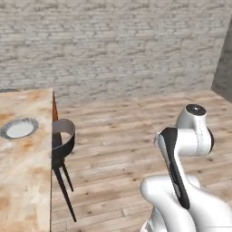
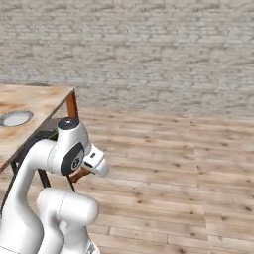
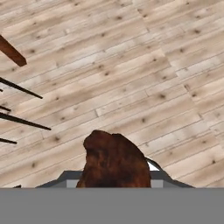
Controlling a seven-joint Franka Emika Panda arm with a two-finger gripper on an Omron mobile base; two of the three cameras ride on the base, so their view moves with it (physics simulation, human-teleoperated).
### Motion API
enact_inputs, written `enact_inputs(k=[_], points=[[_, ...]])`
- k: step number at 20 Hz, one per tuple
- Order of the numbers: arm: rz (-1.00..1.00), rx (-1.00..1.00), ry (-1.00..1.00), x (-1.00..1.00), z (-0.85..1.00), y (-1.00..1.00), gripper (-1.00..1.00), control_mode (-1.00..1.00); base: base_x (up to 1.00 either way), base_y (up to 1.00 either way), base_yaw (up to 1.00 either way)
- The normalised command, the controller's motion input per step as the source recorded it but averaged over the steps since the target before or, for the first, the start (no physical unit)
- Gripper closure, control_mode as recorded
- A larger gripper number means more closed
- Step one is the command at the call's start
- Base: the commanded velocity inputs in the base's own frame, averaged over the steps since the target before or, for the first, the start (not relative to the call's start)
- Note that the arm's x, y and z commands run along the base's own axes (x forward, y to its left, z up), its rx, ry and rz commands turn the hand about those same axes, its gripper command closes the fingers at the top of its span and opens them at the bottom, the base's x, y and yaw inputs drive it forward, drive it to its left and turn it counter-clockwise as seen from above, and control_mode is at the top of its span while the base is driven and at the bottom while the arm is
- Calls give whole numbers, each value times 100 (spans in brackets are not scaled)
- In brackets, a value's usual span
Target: Take the chicken drumsticks from the pan and place one on each plate on the dining counter.
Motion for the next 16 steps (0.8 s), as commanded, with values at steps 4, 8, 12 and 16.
enact_inputs(k=[4, 8, 12, 16], points=[[0, 0, 0, 0, 0, 0, 100, 100, 80, 0, 77], [0, 0, 0, 0, 0, 0, 100, 100, 72, -1, 83], [0, 0, 0, 0, 0, 0, 100, 100, 57, -3, 93], [0, 0, 0, 0, 0, 0, 100, 100, 67, -17, 71]])
